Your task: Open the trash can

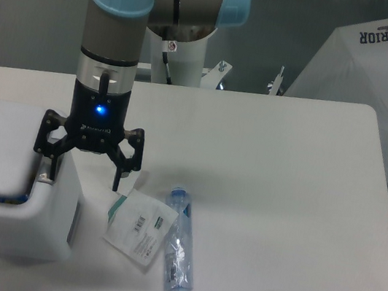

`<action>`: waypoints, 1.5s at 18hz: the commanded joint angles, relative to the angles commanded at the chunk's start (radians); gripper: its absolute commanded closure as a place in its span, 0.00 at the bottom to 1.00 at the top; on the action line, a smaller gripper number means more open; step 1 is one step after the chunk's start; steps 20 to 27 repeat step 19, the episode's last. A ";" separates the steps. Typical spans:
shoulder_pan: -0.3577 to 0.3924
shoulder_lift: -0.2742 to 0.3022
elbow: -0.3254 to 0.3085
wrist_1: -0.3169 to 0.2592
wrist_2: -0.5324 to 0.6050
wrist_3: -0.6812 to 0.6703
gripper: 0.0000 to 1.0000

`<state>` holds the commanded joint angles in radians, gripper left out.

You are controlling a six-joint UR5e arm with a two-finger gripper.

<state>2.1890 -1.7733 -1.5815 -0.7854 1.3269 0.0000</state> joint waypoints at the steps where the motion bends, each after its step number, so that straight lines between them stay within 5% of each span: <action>1: 0.000 0.000 0.000 0.000 0.000 0.000 0.00; 5: 0.000 0.005 0.003 0.000 0.000 0.000 0.00; 16: 0.090 0.005 0.182 -0.002 0.038 0.037 0.00; 27: 0.106 0.005 0.186 -0.002 0.112 0.038 0.00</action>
